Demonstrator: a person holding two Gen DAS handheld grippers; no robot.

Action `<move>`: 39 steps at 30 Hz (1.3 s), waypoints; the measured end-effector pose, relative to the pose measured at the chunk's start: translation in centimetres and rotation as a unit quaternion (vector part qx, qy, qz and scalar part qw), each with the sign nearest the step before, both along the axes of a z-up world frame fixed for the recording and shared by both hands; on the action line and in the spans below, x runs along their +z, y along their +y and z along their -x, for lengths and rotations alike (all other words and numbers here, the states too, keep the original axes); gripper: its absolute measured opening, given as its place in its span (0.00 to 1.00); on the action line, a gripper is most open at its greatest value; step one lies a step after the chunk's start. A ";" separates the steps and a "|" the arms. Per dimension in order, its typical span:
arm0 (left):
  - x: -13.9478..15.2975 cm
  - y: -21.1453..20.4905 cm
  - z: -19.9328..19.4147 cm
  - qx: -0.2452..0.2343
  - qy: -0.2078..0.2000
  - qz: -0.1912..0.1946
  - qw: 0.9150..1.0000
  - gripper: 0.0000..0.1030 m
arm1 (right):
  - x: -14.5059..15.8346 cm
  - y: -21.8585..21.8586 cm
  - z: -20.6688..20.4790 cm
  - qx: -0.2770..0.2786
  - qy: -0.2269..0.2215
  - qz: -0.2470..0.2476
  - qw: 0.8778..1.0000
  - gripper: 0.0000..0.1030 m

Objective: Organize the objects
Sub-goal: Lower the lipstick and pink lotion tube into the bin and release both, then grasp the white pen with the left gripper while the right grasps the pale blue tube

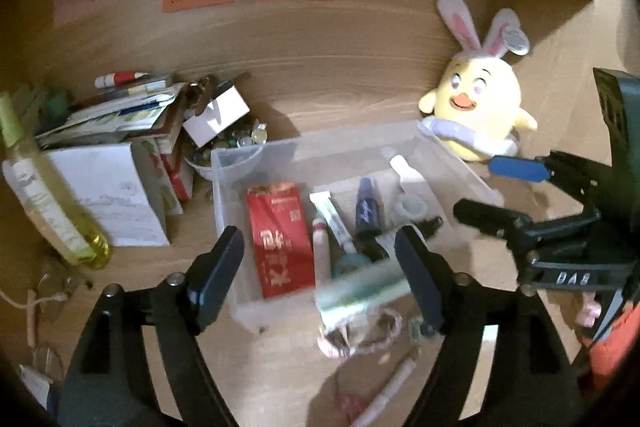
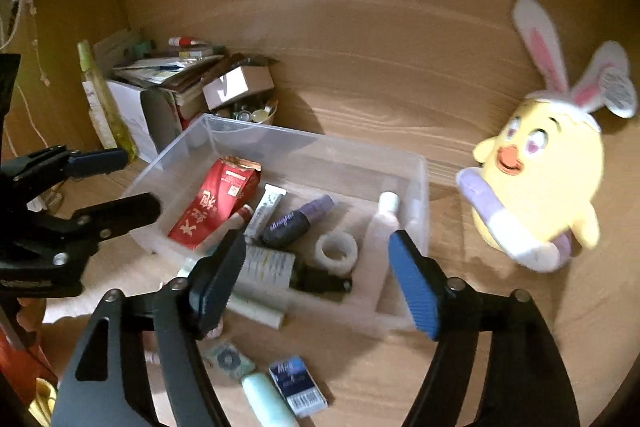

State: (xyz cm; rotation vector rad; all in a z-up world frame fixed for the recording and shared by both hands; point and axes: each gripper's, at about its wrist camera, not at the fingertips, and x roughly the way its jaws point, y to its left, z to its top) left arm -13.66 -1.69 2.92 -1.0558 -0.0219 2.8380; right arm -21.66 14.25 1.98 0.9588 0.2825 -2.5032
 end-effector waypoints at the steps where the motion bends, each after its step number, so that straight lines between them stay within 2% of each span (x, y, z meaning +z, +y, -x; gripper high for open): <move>1: -0.2 0.1 -0.6 -0.001 -0.001 0.003 1.000 0.77 | -0.1 0.4 -0.6 -0.001 0.002 0.000 1.000 0.70; 9: -3.2 0.7 -4.3 -0.012 -0.034 0.009 0.999 0.77 | -2.9 1.9 -4.3 -0.001 -0.019 -0.001 1.000 0.70; 11: -4.3 1.2 -4.9 -0.024 -0.047 0.006 0.999 0.73 | -4.2 2.2 -5.1 0.000 -0.031 0.000 1.000 0.70; 13: -5.4 1.9 -5.3 -0.043 -0.064 0.003 0.997 0.57 | -5.4 2.4 -5.8 0.002 -0.045 -0.002 0.999 0.70; 16: -6.7 3.1 -5.6 -0.066 -0.085 0.003 0.994 0.43 | -7.1 2.6 -6.4 0.004 -0.066 -0.003 0.998 0.70; 17: -7.1 3.6 -5.7 -0.073 -0.089 0.004 0.993 0.42 | -7.6 2.6 -6.6 0.006 -0.073 -0.001 0.997 0.70; 20: -7.9 4.8 -5.9 -0.092 -0.097 0.012 0.991 0.35 | -8.7 2.5 -7.3 0.014 -0.089 -0.002 0.996 0.60; 22: -8.3 5.5 -5.8 -0.102 -0.102 0.017 0.989 0.34 | -9.0 2.3 -7.6 0.021 -0.092 -0.006 0.995 0.48; 24: -8.8 5.8 -5.6 -0.108 -0.110 0.021 0.988 0.34 | -9.0 2.0 -7.8 0.028 -0.094 -0.008 0.995 0.46; 26: -9.4 5.8 -5.3 -0.107 -0.118 0.023 0.987 0.34 | -9.2 1.7 -8.1 0.031 -0.091 -0.019 0.995 0.39; 28: -9.4 5.6 -5.3 -0.105 -0.120 0.022 0.987 0.29 | -9.5 1.4 -8.3 0.035 -0.093 -0.024 0.995 0.26; 29: -9.3 5.6 -5.3 -0.109 -0.122 0.017 0.986 0.26 | -9.4 1.4 -8.5 0.034 -0.089 -0.025 0.995 0.23; 33: -9.3 5.4 -6.1 -0.112 -0.126 0.011 0.986 0.18 | -9.3 2.0 -9.5 0.036 -0.090 -0.013 0.995 0.22; 39: -9.2 5.2 -8.5 -0.124 -0.133 0.012 0.983 0.17 | -9.3 3.2 -11.2 0.035 -0.089 -0.012 0.995 0.22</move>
